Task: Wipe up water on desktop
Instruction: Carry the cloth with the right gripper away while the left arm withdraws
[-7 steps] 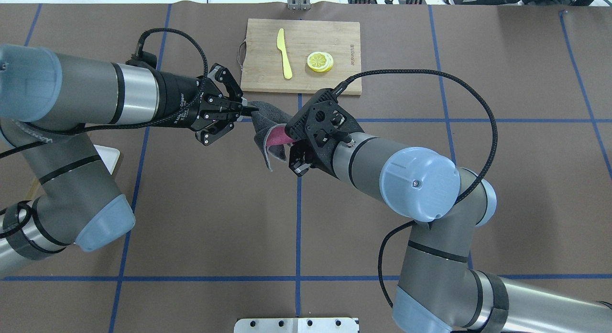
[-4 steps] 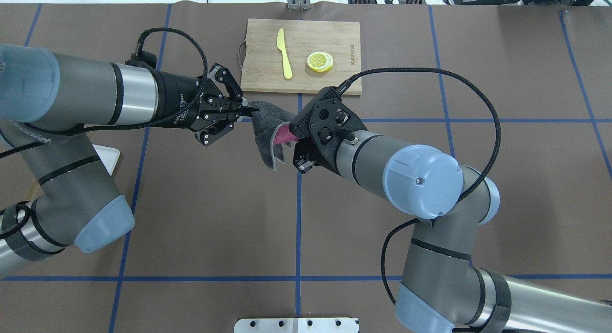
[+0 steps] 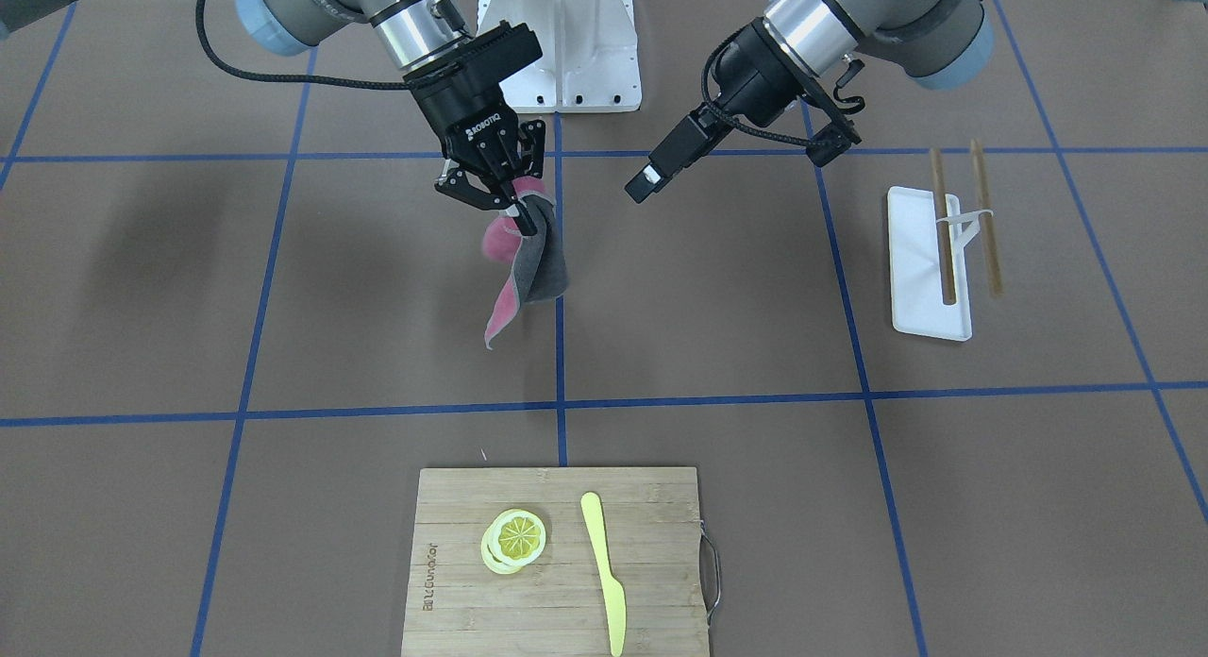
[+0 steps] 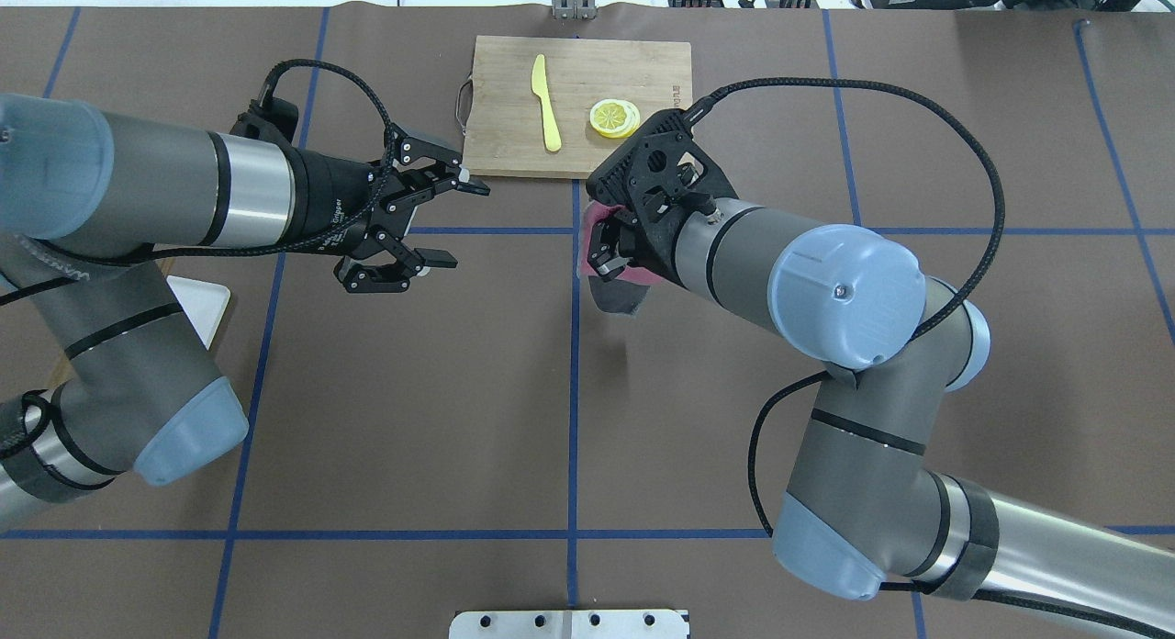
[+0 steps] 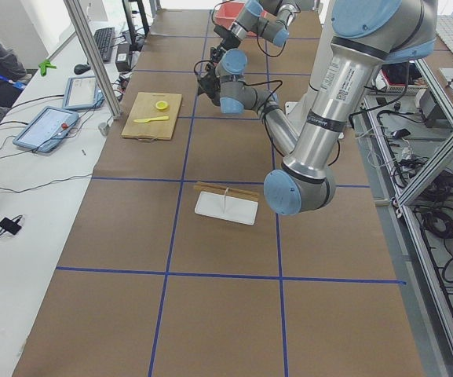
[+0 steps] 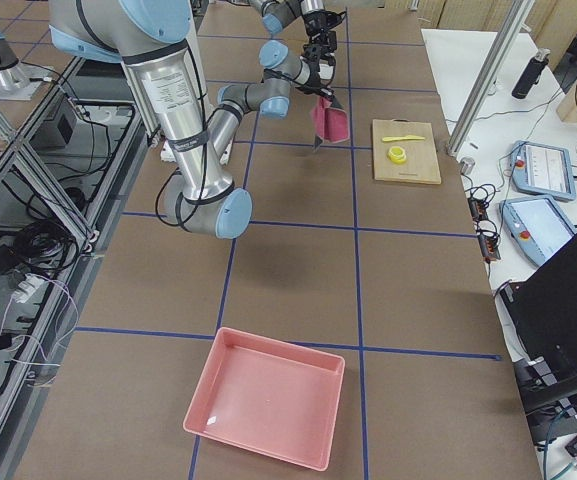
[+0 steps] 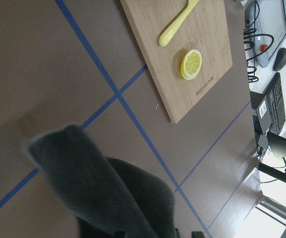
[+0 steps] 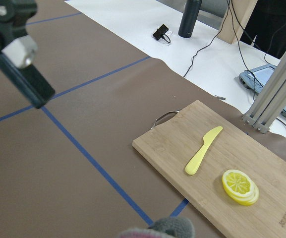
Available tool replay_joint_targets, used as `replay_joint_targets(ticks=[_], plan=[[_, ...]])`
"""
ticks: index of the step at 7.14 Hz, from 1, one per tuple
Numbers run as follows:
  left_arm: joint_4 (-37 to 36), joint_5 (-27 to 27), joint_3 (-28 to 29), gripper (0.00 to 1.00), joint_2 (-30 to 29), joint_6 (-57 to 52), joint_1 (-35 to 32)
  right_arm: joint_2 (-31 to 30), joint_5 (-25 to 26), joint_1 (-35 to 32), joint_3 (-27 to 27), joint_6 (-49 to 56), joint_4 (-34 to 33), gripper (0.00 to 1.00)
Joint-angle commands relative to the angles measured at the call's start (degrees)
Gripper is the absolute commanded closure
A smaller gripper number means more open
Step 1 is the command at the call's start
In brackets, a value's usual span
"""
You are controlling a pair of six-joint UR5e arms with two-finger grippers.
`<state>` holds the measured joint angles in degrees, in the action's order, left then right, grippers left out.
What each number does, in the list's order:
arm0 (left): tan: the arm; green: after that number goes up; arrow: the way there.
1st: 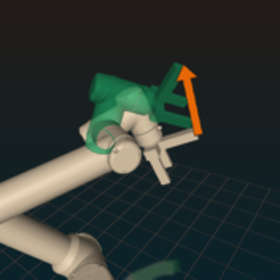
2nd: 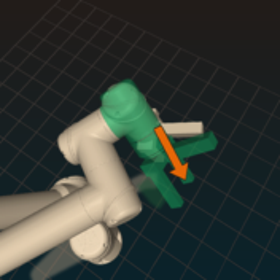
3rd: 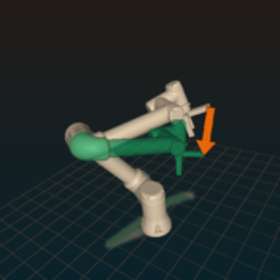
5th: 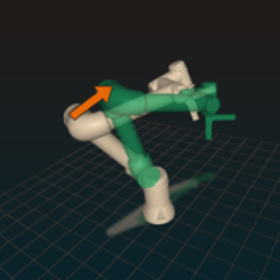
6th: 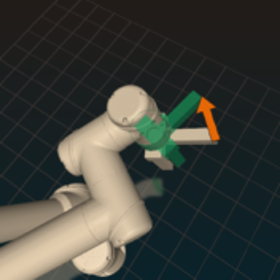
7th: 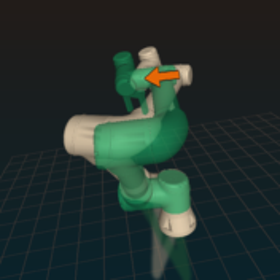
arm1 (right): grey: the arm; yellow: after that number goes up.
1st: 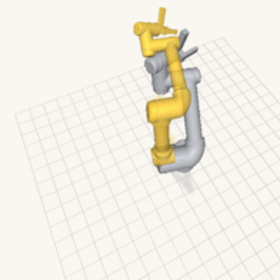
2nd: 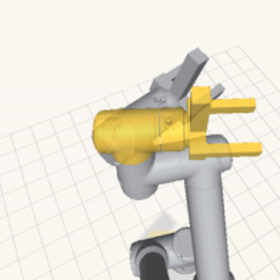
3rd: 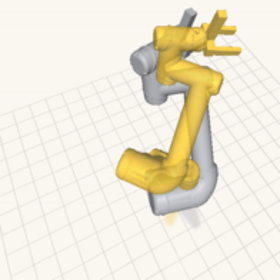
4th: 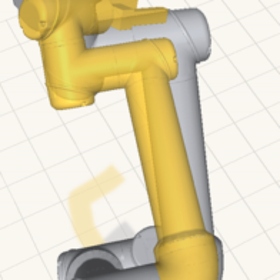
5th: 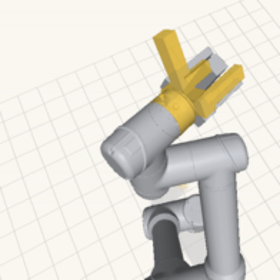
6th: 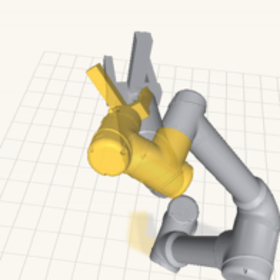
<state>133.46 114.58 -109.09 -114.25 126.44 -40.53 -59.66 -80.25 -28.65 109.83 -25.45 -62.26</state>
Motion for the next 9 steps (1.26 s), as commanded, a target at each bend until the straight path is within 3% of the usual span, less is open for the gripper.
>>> replay_joint_targets(ticks=[1,3,5,6,9], plan=[[-1.0,7.02,0.45,0.01,2.45,-11.77,-5.05,-0.8,-0.16,-4.9,-0.06,-0.82,-0.75,1.0],[-8.62,14.76,-0.15,0.01,5.16,-30.27,-12.26,-2.03,-3.74,-10.08,-0.06,-3.98,-4.68,1.0],[-9.18,15.93,0.02,0.01,14.62,-54.51,-16.83,-3.08,-13.65,-17.63,-0.06,-3.99,-11.19,1.0],[-10.4,16.81,0.45,0.01,17.63,-63.94,-19.64,-4.66,-16.48,-19.84,-0.06,-3.9,-11.3,1.0],[-30.99,16.82,0.28,0.02,20.28,-99.33,-31.84,-9.84,-26.94,-25.74,-0.06,-3.29,-11.65,1.0]])
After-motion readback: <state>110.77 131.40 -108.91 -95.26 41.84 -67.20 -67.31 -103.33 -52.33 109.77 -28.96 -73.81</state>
